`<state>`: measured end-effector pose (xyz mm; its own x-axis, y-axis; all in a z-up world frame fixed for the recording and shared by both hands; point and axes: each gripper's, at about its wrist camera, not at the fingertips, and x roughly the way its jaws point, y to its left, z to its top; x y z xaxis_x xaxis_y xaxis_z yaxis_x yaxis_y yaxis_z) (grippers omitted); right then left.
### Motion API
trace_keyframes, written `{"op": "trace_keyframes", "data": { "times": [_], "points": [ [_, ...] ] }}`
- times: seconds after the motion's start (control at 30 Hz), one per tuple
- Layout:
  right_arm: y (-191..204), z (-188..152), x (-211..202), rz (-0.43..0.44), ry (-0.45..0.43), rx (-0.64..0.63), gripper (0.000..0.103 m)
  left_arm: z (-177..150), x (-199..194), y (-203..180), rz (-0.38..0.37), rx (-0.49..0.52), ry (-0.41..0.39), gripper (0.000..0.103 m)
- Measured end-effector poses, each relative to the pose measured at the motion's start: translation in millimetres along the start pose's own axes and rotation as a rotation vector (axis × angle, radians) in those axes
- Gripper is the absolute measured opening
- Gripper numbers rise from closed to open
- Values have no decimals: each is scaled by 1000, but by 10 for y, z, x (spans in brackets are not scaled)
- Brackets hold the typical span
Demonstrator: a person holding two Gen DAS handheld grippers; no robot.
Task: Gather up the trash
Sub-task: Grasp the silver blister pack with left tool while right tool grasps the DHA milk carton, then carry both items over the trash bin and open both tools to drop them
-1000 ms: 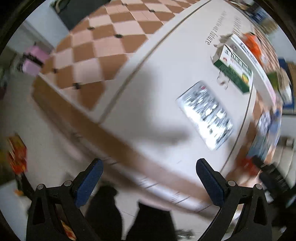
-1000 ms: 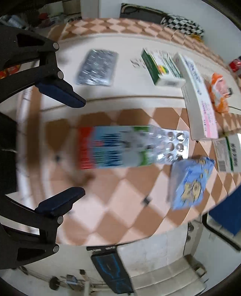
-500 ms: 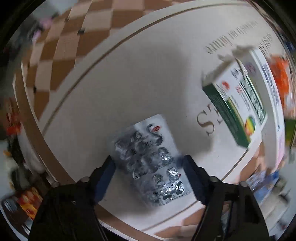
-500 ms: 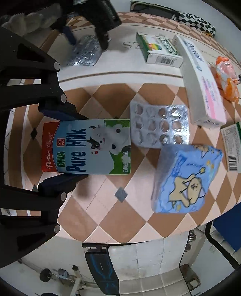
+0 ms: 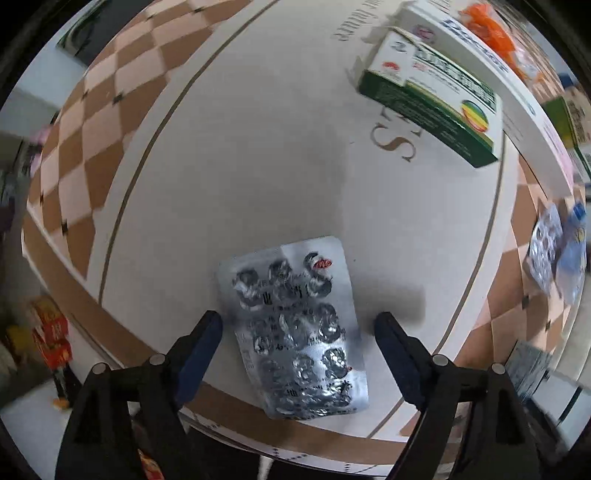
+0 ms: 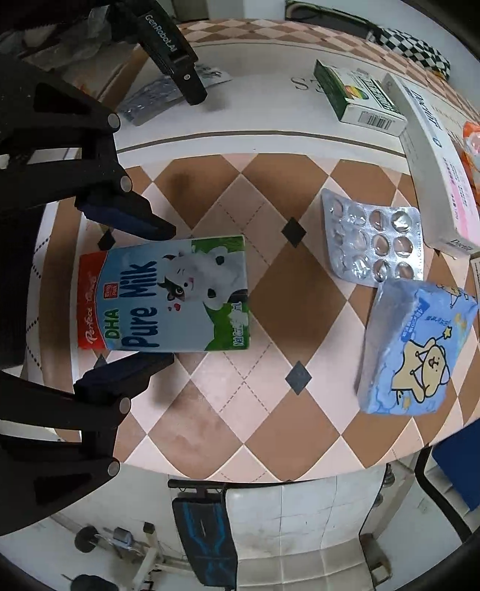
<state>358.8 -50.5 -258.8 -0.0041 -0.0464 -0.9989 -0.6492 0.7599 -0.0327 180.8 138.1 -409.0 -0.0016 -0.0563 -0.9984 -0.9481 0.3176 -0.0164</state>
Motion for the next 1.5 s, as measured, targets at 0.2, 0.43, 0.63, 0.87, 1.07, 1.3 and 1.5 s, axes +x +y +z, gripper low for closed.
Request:
{"op": "trace_keyframes", "data": {
  "times": [0.2, 0.43, 0.63, 0.87, 1.07, 1.3, 1.5],
  "points": [
    [-24, -168, -8, -48, -82, -10, 51, -186, 23, 64, 16, 84, -57, 64],
    [5, -490, -224, -16, -143, 2, 51, -549, -136, 197, 25, 244, -149, 63],
    [313, -1086, -506, 17, -247, 14, 51, -1040, -581, 652, -27, 394, -270, 63],
    [659, -2419, -575, 66, -249, 111, 51, -1652, -1176, 653, -97, 529, -301, 63],
    [822, -3246, -1, 90, -142, 155, 51, -2190, -623, 979, -129, 568, -132, 63],
    [720, -3600, 1231, 96, -7, 217, 51, -2177, 847, 961, -193, 508, 107, 63],
    [529, -3547, 2354, 127, 43, 292, 51, -1940, 2090, 731, -212, 504, 223, 64]
  ]
}}
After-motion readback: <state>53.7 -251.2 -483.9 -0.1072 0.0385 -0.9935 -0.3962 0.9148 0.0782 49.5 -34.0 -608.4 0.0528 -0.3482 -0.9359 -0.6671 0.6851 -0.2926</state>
